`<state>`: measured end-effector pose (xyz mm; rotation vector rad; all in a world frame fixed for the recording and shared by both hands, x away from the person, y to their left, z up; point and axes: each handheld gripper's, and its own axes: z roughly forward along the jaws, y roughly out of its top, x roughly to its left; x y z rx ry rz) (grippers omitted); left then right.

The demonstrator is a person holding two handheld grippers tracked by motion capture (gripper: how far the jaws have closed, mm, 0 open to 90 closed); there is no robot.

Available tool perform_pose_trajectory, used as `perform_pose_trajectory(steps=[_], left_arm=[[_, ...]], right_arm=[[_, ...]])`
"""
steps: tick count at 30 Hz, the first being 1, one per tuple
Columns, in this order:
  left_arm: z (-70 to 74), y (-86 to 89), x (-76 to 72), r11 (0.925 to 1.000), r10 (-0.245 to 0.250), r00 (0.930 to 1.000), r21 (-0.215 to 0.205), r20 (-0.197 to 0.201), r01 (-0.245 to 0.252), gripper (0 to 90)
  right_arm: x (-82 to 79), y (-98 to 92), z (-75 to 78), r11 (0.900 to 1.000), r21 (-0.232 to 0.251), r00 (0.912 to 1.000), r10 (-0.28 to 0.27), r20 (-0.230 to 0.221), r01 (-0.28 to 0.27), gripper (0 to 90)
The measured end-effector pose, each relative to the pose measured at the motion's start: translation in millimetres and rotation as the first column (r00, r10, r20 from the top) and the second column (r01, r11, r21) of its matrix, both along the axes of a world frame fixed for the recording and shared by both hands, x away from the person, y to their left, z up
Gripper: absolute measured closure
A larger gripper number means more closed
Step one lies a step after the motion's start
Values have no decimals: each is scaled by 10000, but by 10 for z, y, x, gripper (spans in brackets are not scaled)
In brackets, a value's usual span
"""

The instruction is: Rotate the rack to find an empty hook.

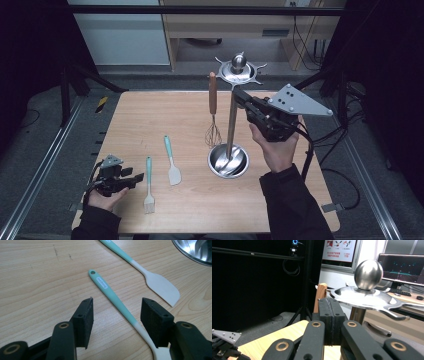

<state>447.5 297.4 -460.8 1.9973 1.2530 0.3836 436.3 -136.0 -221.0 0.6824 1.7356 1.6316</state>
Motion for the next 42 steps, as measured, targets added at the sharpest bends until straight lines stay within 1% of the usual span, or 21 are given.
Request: perform_pose_trajectory(steps=[7,12,16,20,21,23,26,28,32,34,38,42], left_arm=[[0,-2,-1,10000,1,10000,7,24,-1,437],[3,1,-2,10000,-10,10000,1,29,10,437],[-1,-7,-4,10000,23,10000,-30,30,-23,437],[-4,-6,2,10000,7,10000,15,31,-8,438],[-5,-5,3,10000,0,10000,22,19,0,438],[-7,-5,4,10000,19,10000,9,16,-19,439],[-9,-6,4,10000,32,10000,16,12,-32,439],[-7,-3,3,10000,20,10000,22,9,-20,440],[-2,0,-1,10000,20,10000,0,17,-20,439],[-2,0,0,10000,6,10000,3,10,-6,439],[-3,-6,-1,10000,35,10000,-16,23,-35,440],[1,2,-2,10000,22,10000,7,28,-22,439]], right_arm=[[64,112,-8,10000,58,9999,-73,-129,74,900],[55,99,-19,9999,25,9997,-157,-172,157,900],[7,-20,-88,9996,-98,9993,-276,-263,273,900],[7,-225,-189,9966,-4,9951,-818,-554,819,900],[15,-281,-200,9954,100,9936,-948,-616,956,900],[23,-381,-189,9914,420,9908,-1216,-590,1241,900],[23,-458,-105,9876,777,9902,-1340,-381,1367,900],[21,-453,-46,9874,785,9904,-1364,-226,1377,900],[17,-392,26,9900,667,9922,-1242,-95,1246,900],[5,-357,36,9908,550,9923,-1240,-10,1239,900],[-9,-312,35,9931,487,9942,-1074,33,1071,900],[-3,-294,37,9930,452,9941,-1088,-22,1088,900]])
